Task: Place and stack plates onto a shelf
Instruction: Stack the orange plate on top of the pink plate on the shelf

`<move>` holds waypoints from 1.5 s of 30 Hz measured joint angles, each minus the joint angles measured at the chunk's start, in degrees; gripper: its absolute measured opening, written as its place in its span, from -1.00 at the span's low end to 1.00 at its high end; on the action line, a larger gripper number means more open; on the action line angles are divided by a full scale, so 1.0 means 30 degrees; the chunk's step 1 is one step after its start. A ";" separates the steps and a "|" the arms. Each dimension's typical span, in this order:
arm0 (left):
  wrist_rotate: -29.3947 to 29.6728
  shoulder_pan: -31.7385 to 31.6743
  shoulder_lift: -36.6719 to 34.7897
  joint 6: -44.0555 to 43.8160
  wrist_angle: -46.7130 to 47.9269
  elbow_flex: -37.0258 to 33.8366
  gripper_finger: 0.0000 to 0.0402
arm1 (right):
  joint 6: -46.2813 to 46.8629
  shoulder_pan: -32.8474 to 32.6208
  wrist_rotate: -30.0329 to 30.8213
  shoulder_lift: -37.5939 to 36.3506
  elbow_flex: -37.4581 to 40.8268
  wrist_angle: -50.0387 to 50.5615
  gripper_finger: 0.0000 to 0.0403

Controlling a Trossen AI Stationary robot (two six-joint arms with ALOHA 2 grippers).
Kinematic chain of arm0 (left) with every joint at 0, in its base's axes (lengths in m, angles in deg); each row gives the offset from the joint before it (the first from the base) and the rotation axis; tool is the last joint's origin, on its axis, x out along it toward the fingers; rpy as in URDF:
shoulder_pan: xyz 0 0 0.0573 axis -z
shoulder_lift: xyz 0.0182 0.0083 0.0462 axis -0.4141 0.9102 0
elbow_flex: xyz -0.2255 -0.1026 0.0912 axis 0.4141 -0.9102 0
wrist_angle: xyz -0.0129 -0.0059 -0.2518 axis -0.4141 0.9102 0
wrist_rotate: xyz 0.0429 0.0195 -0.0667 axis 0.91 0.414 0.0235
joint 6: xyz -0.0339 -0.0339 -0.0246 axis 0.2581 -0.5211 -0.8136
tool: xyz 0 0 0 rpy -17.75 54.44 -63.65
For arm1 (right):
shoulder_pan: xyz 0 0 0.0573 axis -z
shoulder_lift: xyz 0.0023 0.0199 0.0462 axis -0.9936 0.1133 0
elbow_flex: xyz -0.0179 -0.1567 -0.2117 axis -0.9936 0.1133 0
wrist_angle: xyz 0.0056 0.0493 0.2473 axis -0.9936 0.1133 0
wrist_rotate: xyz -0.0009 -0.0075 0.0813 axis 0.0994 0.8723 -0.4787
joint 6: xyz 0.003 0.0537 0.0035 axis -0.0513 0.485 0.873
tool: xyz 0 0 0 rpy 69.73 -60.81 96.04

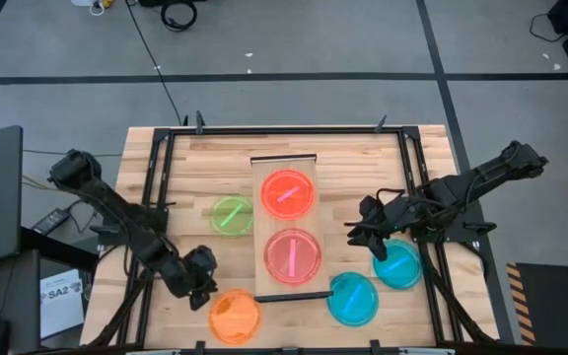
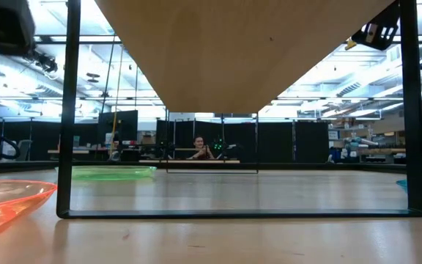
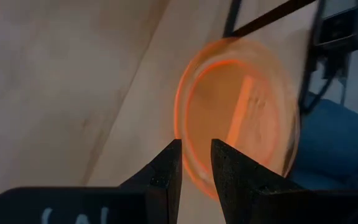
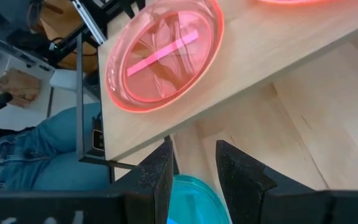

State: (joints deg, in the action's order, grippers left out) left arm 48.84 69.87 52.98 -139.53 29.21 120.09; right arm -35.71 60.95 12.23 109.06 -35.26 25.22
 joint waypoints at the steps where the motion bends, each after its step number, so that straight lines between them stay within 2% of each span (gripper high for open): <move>1: 0.0000 0.0118 0.0262 -0.0301 0.0000 0.0000 -0.54 | -0.0010 -0.0002 -0.0017 0.0101 0.0000 -0.0005 -0.36; 11: 0.0006 0.0583 0.2330 -0.2455 -0.1132 -0.0007 -0.54 | -0.0051 -0.0044 -0.0481 0.0745 0.0000 0.0034 -0.36; 28: 0.0003 0.0591 0.5236 -0.2624 -0.4290 -0.0015 -0.54 | -0.0058 -0.0051 -0.0583 0.0756 0.0000 0.0016 -0.36; 39: 0.0087 0.0598 0.5694 -0.2597 -0.4701 0.0029 -0.55 | -0.0058 -0.0051 -0.0583 0.0756 0.0000 0.0031 -0.36; 45: 0.0087 0.0583 0.5701 -0.2700 -0.4565 0.0007 -0.73 | -0.0058 -0.0051 -0.0583 0.0756 0.0000 0.0024 -0.36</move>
State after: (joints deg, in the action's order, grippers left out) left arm 49.10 71.62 70.09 -147.63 15.51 120.11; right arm -35.88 60.80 10.49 111.33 -35.26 25.29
